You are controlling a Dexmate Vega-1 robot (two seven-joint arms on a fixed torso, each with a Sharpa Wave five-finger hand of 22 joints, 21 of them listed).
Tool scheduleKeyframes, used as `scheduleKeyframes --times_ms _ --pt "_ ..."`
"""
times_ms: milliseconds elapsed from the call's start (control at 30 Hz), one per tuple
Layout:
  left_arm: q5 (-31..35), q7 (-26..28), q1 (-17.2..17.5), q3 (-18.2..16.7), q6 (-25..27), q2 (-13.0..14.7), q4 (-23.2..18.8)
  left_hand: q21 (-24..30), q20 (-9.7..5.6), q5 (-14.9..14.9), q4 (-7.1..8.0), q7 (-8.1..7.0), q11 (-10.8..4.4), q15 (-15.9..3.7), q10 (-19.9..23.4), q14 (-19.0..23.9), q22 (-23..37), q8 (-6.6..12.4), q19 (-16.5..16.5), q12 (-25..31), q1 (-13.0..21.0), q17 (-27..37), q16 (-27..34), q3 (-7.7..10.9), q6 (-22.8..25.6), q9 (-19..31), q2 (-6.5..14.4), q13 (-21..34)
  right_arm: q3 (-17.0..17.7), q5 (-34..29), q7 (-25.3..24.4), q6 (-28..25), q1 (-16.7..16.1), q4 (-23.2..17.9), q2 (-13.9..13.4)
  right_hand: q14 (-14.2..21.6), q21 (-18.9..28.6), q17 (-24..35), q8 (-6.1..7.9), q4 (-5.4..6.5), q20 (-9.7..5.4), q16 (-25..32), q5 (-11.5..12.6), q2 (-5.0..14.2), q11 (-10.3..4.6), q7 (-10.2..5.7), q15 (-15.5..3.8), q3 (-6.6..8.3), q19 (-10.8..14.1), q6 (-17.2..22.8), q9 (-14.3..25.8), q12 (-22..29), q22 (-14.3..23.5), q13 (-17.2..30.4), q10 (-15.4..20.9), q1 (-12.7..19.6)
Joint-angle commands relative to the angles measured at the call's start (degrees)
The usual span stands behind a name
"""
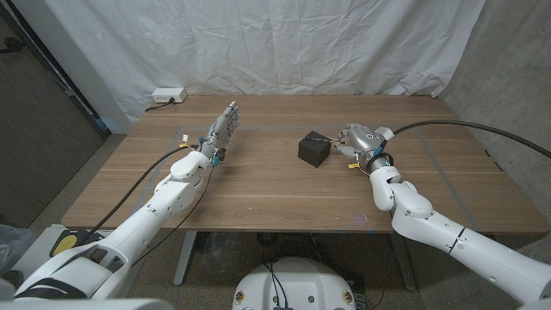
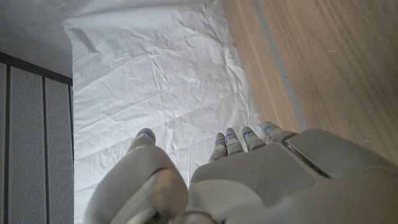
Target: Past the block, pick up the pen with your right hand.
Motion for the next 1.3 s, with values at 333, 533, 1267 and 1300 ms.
scheduleKeyframes --times_ms 333,533,1267,1300 --pt "0.11 -0.18 -0.35 0.12 0.07 -0.23 0.53 0.00 -3.69 -0.25 -0.15 0.07 -0.01 -0.96 -0.14 -0.39 0.28 -0.18 -0.27 -0.05 0.83 0.24 0.17 -0.30 -0.32 0.28 0.20 0.29 0.23 -0.41 -0.18 0.24 0.04 -0.19 -0.06 1.11 -0.22 0.17 0.71 0.01 -0.95 0.24 0.47 0.26 -0.29 -0.23 -0.85 -0.19 0.52 0.13 0.57 -0.03 0.23 0.18 0.54 0.67" --pt "0.09 -0.39 -0.45 0.16 0.00 -0.27 0.76 0.01 -3.70 -0.26 -0.16 0.05 -0.08 -0.96 -0.14 -0.38 0.28 -0.18 -0.27 -0.04 0.87 0.24 0.18 -0.36 -0.32 0.28 0.24 0.29 0.32 -0.38 -0.39 0.22 -0.06 -0.16 0.02 1.31 -0.32 0.19 1.02 0.03 -0.96 0.24 0.45 0.27 -0.41 -0.25 -0.92 -0.28 0.61 0.28 0.83 -0.06 0.24 0.20 0.75 0.72" --pt "-0.30 -1.30 -0.91 -0.03 -0.31 -0.32 1.93 0.01 -3.65 -0.33 -0.15 0.12 0.05 -0.93 -0.16 -0.36 0.28 -0.14 -0.30 -0.04 0.99 0.24 0.19 -0.58 -0.24 0.28 0.34 0.29 -0.42 -0.76 -1.00 0.62 0.62 1.27 0.92 2.69 -0.59 0.28 3.21 0.06 -1.01 0.41 0.39 0.55 -1.33 0.08 -1.54 -0.46 1.36 2.80 2.02 0.10 0.29 0.25 2.59 1.12" --pt "-0.22 -1.22 -0.91 -0.01 -0.26 -0.27 1.89 0.01 -3.64 -0.34 -0.15 0.14 -0.19 -0.98 -0.14 -0.36 0.28 -0.14 -0.30 -0.03 1.00 0.24 0.19 -0.61 -0.22 0.28 0.35 0.29 -0.47 -0.82 -1.06 0.72 0.67 1.34 0.91 2.72 -0.58 0.28 3.28 0.05 -1.06 0.40 0.38 0.57 -1.27 0.17 -1.55 -0.45 1.44 2.87 2.06 0.12 0.29 0.25 2.69 1.16"
